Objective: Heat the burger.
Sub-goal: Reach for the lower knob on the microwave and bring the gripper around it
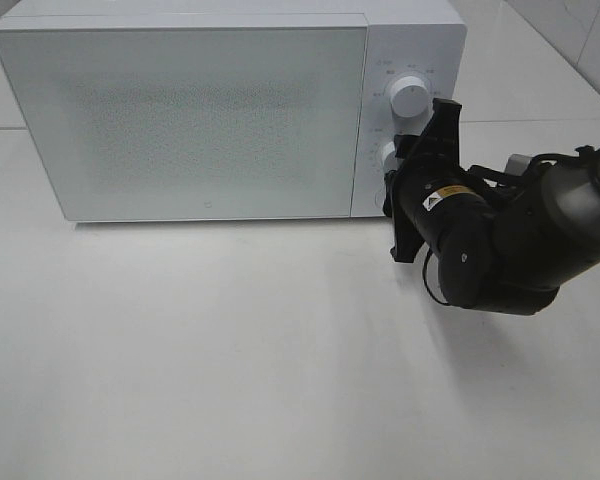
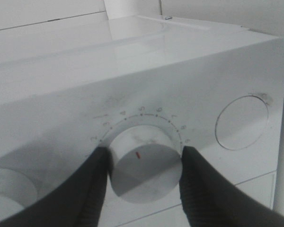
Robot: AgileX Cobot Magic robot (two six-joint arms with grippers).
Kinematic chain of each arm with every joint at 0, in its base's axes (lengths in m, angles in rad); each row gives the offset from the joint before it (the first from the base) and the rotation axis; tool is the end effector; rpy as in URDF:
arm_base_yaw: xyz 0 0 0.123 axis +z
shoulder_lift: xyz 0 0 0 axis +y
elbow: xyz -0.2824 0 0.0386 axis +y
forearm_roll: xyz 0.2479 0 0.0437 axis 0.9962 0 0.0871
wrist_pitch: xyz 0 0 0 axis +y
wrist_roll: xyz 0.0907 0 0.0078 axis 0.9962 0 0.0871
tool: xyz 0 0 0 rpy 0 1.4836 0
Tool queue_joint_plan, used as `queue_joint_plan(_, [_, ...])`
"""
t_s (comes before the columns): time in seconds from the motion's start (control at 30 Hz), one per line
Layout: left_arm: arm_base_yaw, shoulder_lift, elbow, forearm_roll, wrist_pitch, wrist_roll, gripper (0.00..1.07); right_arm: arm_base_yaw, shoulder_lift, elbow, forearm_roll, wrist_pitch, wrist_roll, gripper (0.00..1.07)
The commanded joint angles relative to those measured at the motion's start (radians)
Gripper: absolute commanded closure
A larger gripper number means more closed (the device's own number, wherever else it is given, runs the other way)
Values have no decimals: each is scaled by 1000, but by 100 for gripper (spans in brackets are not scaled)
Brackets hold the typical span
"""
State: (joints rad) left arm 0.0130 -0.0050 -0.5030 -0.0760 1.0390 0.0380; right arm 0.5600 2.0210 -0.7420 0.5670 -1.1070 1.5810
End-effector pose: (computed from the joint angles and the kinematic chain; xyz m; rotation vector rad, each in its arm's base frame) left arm -0.0051 -0.0060 0.2799 0.0280 2.0126 -0.0580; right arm 0.3195 0.1487 0.1231 1.4516 1.2381 1.3215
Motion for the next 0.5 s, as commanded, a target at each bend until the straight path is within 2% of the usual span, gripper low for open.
queue_joint_plan(0.03, [0, -20, 4, -1, -1, -2, 7, 2, -16, -27, -86, -148, -38, 63])
queue_joint_plan(0.23, [0, -20, 4, -1, -1, -2, 7, 2, -16, -8, -89, -152, -41, 51])
queue_joint_plan(0.3, [0, -20, 4, -1, -1, -2, 7, 3, -18, 8, -89, -171, -55, 41])
queue_joint_plan(0.5, [0, -20, 4, -1, -1, -1, 7, 5, -18, 44, -102, -161, -66, 37])
